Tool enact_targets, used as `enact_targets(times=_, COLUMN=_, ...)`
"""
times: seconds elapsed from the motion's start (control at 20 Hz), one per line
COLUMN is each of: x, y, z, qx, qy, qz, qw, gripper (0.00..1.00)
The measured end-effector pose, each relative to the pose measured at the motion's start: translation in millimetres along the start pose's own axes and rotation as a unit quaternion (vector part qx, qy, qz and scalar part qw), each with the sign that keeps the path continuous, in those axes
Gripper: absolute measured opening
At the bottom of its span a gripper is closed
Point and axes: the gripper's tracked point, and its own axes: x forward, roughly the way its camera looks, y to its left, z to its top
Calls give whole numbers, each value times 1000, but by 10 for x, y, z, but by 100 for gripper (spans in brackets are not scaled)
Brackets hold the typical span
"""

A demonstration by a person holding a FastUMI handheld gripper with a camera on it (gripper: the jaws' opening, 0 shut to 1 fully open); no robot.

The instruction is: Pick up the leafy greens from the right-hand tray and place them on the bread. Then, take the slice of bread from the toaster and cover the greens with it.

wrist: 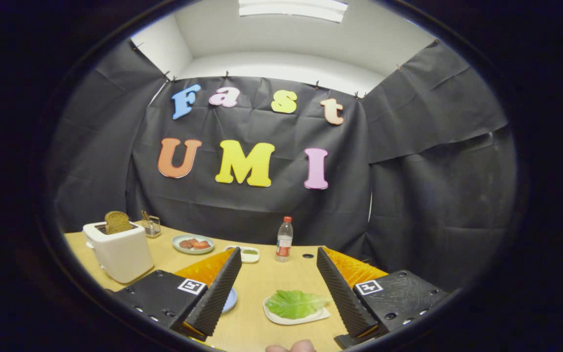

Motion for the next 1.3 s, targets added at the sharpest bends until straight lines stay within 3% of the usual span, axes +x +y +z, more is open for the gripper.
enact_targets(times=0.85, x=47, y=-523, z=-248, qx=24, qy=28, qz=-22, qw=999, gripper=95)
enact_targets(times=1.3, x=300, y=-813, z=-731, qx=31, qy=91, qz=-16, qw=995, gripper=95)
